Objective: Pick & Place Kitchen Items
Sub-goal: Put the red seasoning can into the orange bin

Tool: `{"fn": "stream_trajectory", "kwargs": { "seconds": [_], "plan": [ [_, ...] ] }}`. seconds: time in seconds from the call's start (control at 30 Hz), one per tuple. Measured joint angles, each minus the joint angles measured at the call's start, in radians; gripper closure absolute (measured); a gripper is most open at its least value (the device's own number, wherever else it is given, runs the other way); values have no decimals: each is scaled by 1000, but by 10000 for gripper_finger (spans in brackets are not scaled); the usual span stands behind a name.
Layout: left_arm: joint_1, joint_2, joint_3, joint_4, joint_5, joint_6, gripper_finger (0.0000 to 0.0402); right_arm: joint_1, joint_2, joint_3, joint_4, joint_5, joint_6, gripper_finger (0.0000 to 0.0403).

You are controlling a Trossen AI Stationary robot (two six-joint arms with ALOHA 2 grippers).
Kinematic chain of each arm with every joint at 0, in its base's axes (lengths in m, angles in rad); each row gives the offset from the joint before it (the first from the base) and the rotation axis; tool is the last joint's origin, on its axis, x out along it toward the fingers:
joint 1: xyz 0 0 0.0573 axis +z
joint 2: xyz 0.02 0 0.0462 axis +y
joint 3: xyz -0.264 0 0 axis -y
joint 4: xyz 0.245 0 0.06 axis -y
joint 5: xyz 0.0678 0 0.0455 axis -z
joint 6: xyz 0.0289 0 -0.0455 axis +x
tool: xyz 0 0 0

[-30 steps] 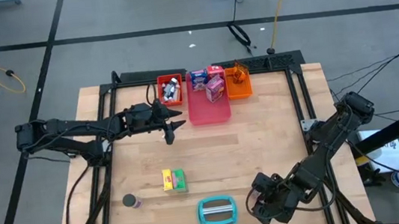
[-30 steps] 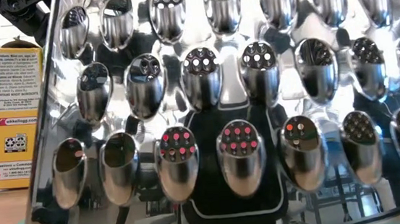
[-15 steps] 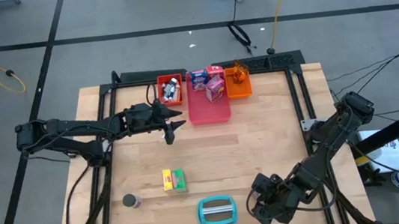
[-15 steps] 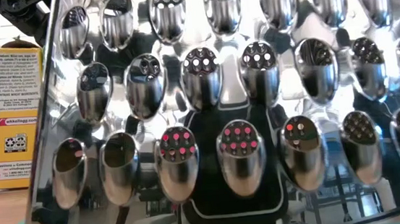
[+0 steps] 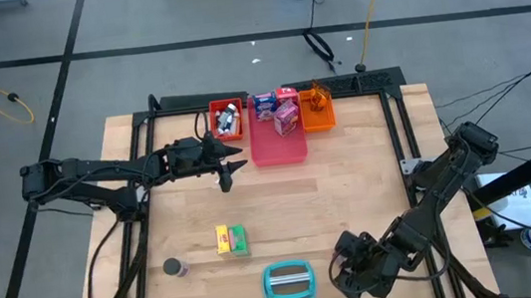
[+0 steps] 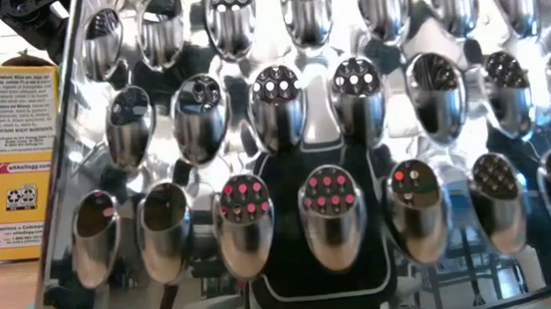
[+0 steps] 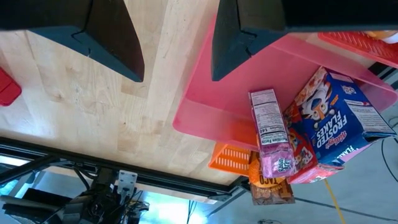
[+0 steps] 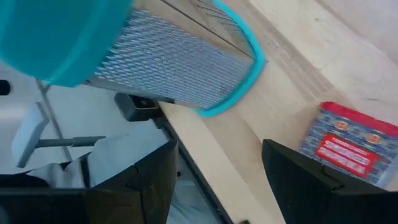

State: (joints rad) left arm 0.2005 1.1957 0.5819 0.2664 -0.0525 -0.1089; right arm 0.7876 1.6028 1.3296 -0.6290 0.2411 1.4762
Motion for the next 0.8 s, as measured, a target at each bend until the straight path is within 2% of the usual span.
{"fn": "stream_trajectory", "kwargs": {
  "seconds": [0.8],
  "plan": [
    [0,0,0,0,0,0,215,0,-2,0,11,-36,20,179]
  ]
}}
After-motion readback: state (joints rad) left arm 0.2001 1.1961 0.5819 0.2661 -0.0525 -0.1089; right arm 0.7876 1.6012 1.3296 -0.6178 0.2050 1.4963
